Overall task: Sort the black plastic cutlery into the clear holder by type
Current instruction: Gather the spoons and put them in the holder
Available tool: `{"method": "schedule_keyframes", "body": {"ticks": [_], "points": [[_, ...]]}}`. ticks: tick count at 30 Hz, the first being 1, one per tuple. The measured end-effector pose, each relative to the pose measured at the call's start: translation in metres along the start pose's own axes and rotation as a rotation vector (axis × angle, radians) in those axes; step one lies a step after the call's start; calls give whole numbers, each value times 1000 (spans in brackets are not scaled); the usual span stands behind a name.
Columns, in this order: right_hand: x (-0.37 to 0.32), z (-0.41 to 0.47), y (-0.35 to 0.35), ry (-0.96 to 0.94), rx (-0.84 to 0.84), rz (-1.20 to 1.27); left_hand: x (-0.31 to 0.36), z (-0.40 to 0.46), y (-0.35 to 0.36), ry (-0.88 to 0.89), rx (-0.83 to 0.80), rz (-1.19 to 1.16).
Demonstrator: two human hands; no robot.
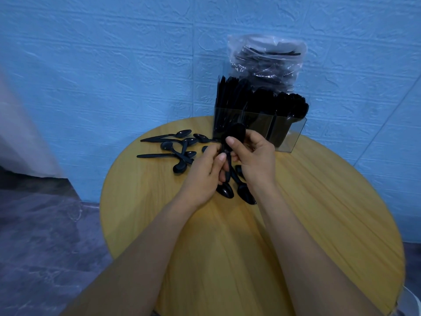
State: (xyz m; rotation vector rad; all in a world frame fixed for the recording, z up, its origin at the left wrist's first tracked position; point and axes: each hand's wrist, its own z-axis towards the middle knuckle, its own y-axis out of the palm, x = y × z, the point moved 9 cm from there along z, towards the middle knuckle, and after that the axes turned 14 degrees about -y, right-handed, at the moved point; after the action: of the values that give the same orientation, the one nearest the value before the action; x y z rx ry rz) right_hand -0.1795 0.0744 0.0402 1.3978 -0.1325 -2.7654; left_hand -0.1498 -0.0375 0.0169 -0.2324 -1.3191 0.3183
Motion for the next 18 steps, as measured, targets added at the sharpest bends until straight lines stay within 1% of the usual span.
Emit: {"method": "schedule_keyframes", "body": {"ticks": [2, 4, 7, 11, 13, 14, 16, 18], "points": [[0, 0, -1, -13, 24, 17, 2, 0, -6, 9, 51, -8], [0, 0, -5, -20, 56, 11, 3, -1, -5, 20, 48, -11], [6, -3, -11, 32, 82, 39, 1, -1, 1, -8, -14, -52], [17, -5, -12, 155, 80, 182, -4, -1, 9, -64, -133, -143], [19, -7, -10, 187, 64, 210, -4, -1, 12, -73, -168, -147], [19, -7, -8, 195, 53, 211, -3, -2, 12, -66, -164, -133], [17, -6, -6, 198, 25, 197, -1, -1, 7, -38, -103, -84], [13, -6, -8, 190, -24, 101, -3, 1, -1, -26, -10, -57]]}}
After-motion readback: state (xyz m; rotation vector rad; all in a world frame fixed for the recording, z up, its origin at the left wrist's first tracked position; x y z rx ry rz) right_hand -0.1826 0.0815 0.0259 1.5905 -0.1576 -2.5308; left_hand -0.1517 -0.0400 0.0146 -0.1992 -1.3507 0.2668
